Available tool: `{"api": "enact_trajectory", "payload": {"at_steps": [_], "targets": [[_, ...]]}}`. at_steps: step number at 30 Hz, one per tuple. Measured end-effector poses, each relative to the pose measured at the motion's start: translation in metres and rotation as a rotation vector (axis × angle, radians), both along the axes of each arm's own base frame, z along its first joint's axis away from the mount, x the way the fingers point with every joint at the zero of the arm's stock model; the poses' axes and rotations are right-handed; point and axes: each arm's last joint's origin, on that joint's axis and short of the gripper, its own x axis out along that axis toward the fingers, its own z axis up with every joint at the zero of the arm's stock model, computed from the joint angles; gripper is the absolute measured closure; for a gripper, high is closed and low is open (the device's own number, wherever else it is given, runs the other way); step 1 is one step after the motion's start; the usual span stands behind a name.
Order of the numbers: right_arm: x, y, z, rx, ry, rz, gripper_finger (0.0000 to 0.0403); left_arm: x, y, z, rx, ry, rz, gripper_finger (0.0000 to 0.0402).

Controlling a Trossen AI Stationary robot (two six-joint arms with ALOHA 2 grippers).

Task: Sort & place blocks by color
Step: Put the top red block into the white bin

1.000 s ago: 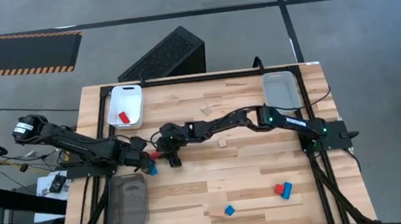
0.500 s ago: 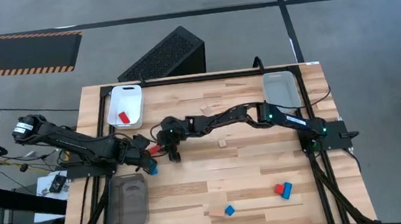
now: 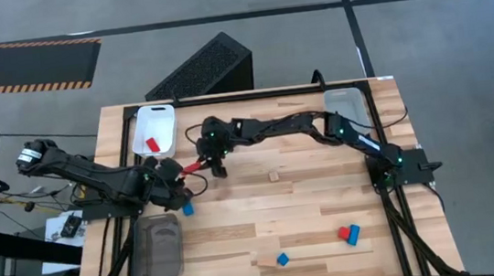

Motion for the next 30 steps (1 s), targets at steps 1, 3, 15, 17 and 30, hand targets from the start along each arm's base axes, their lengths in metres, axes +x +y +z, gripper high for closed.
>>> {"api": "enact_trajectory", "payload": {"at_steps": [1,3,15,17,30], "targets": [[-0.001,0.002,0.0,-0.015,0.011,0.016,0.0276,0.0,0.0,-0.002,0.015,-0.012,0.001,0.025],[-0.001,0.01,-0.002,-0.034,0.024,0.047,0.0276,0.002,0.0,-0.005,0.021,-0.015,-0.032,0.0211],[0.006,0.048,-0.003,-0.191,0.009,0.098,0.0275,0.005,-0.004,-0.02,-0.041,0.011,-0.18,0.0113],[0.006,0.053,-0.002,-0.2,0.008,0.1,0.0275,0.004,-0.004,-0.024,-0.05,0.015,-0.183,0.0118],[0.001,0.055,0.033,-0.209,-0.037,0.097,0.0274,0.005,-0.004,-0.031,-0.023,0.009,-0.239,0.0166]]}}
